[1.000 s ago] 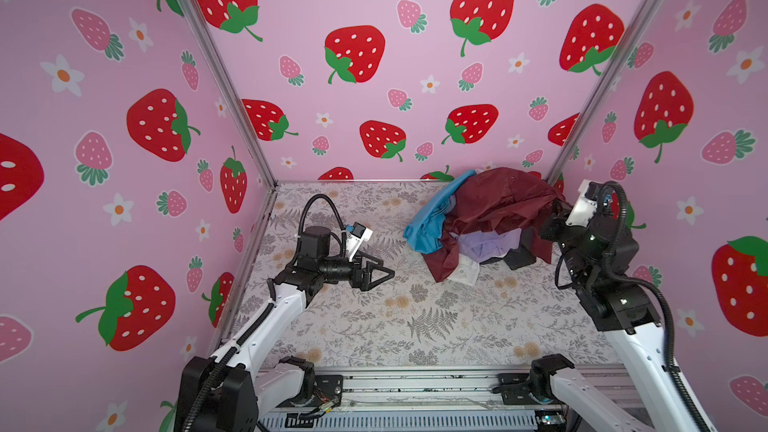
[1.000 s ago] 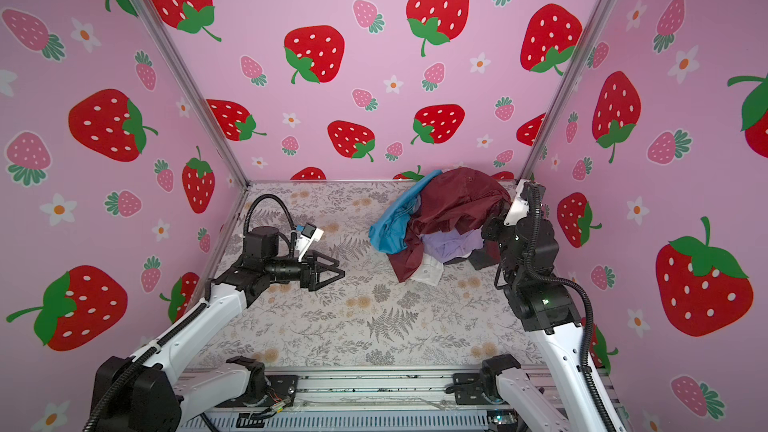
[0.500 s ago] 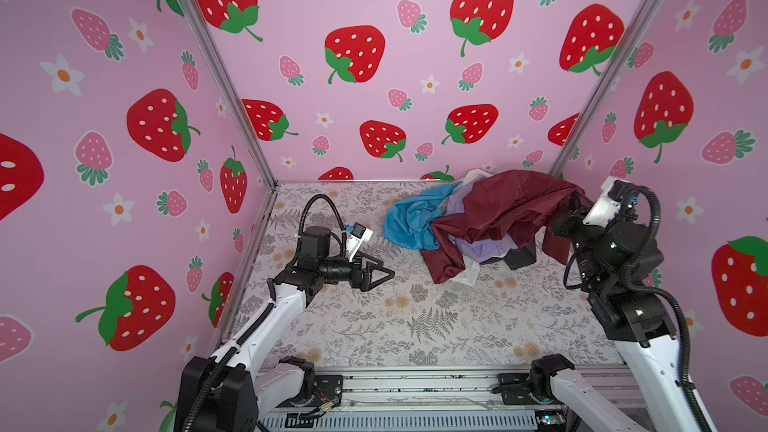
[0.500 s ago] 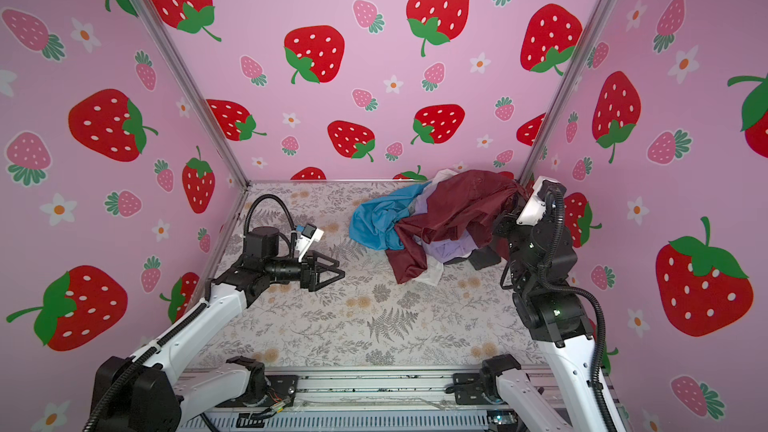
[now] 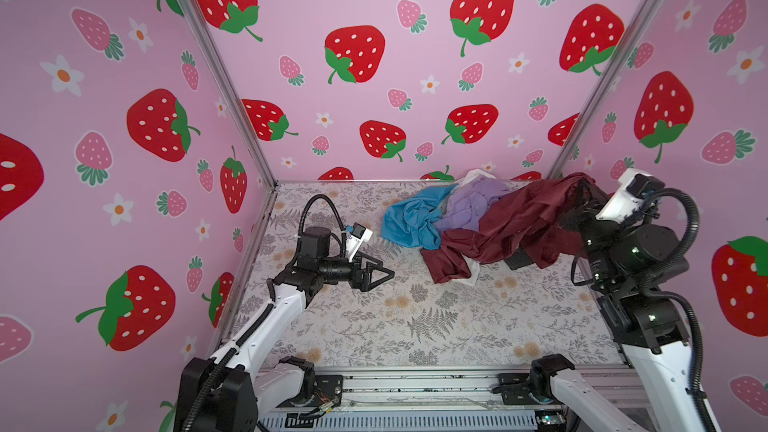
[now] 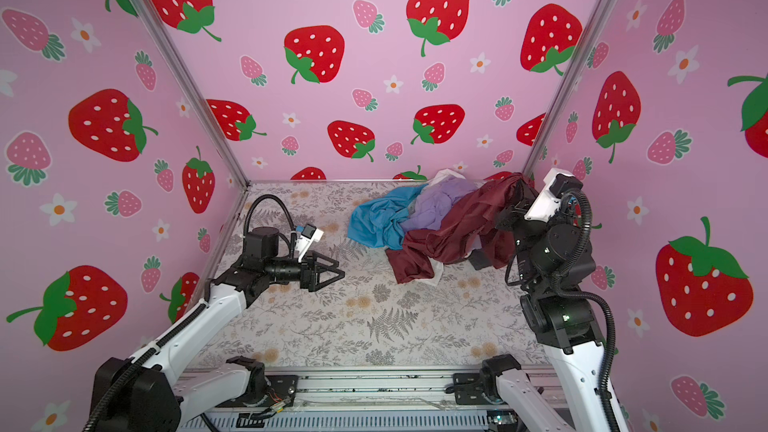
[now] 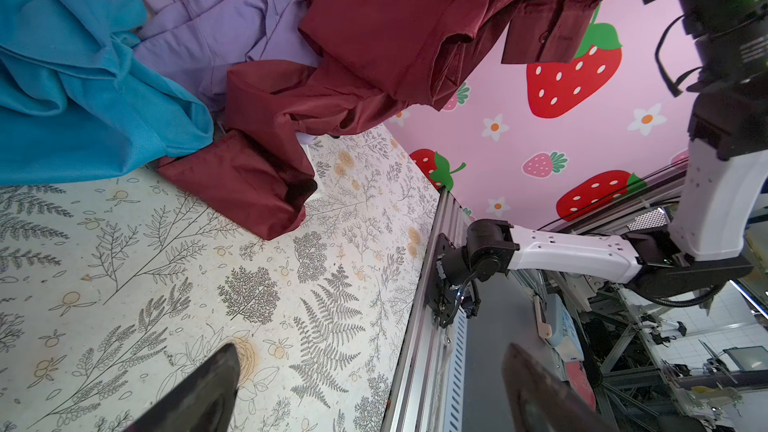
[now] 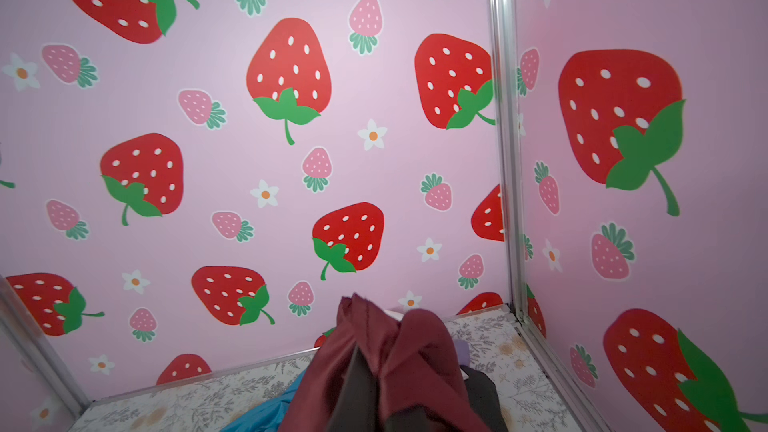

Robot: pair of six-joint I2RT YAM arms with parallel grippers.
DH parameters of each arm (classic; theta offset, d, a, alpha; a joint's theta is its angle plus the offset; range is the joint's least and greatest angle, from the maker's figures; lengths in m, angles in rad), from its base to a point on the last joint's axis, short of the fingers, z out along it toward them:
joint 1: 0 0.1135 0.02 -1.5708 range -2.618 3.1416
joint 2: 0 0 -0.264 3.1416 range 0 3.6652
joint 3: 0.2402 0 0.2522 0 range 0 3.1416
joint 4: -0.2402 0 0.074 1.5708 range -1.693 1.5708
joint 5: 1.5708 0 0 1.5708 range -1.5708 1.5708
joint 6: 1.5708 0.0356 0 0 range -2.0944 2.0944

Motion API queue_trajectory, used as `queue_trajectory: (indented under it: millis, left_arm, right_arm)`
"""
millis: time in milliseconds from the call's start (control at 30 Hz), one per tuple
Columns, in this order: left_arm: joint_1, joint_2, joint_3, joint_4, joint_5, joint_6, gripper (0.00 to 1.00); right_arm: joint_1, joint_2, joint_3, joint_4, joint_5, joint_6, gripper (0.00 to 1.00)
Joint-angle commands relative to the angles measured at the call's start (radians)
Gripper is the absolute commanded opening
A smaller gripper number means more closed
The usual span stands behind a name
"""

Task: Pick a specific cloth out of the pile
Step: 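Grasp the maroon shirt with the right gripper and pull it out of the pile, then carry the maroon shirt with the right gripper toward the left gripper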

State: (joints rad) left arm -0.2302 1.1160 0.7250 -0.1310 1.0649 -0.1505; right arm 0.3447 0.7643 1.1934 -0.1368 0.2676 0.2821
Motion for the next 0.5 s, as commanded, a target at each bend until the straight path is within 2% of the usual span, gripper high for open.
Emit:
queue_trajectory:
  millis: [0,233,300,467]
  left_arm:
    - [-0.003,-0.048,0.042,0.001,-0.007,0.009,0.99]
    - [-0.006,-0.160,0.023,0.022,-0.045,-0.020,0.99]
    - [-0.008,-0.189,0.018,0.029,-0.053,-0.027,0.99]
    - [-0.016,-0.242,0.018,0.020,-0.079,-0.041,0.99]
  right_arm:
    - [0.002,0.019,0.051,0.093,-0.193,0.052,0.00]
    - [0.022,0.127,0.060,0.198,-0.554,0.191,0.00]
    - [0.070,0.169,0.053,0.232,-0.588,0.209,0.00]
    - [0.285,0.282,0.050,0.301,-0.587,0.181,0.00]
